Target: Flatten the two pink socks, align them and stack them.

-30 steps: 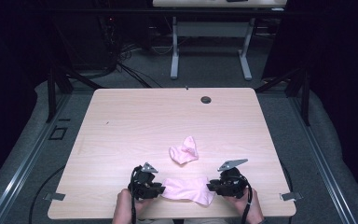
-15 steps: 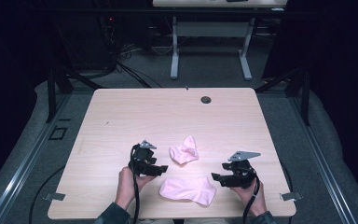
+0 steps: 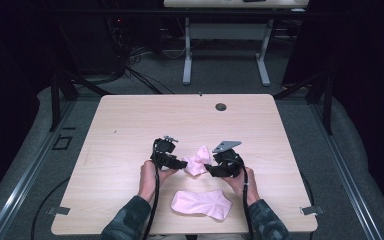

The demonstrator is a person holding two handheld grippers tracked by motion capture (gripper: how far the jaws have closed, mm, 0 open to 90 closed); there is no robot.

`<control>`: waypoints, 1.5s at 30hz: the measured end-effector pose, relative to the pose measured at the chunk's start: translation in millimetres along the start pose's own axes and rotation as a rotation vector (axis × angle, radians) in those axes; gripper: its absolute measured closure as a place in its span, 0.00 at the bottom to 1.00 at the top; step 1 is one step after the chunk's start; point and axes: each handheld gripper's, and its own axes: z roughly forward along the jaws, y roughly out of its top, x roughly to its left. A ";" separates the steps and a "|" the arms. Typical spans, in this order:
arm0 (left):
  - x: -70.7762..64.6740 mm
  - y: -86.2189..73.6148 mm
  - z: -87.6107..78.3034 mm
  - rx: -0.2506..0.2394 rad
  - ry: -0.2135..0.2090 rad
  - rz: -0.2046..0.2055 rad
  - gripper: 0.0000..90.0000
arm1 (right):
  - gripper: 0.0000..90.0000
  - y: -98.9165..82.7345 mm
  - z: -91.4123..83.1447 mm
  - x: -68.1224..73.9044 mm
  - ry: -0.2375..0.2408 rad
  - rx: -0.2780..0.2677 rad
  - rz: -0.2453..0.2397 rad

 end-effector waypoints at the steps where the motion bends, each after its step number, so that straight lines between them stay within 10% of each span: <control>1: -1.1 0.7 3.6 0.008 -0.003 0.002 0.48 | 0.55 2.1 5.2 -0.6 0.006 0.000 0.001; 11: -15.2 3.6 20.5 0.041 0.025 0.047 0.69 | 0.92 1.5 25.5 -4.2 0.021 0.075 0.002; 20: -23.4 5.9 21.1 0.032 0.070 0.123 0.95 | 0.95 -2.6 9.8 -8.1 0.068 -0.001 0.112; 28: -22.5 7.5 -15.9 0.014 0.063 0.151 0.95 | 0.94 -18.3 -24.6 -19.3 0.084 -0.090 0.297; 35: -26.2 10.7 -16.5 0.071 0.062 0.188 0.95 | 0.89 -36.5 -21.6 -16.9 0.058 0.010 0.363; 40: -20.5 8.4 -9.1 0.083 0.044 0.172 0.89 | 0.80 -47.9 -24.4 -22.0 0.044 0.042 0.371; 45: -19.1 5.9 -14.3 0.049 0.069 0.152 0.65 | 0.74 -43.1 -33.2 -25.0 0.034 0.003 0.274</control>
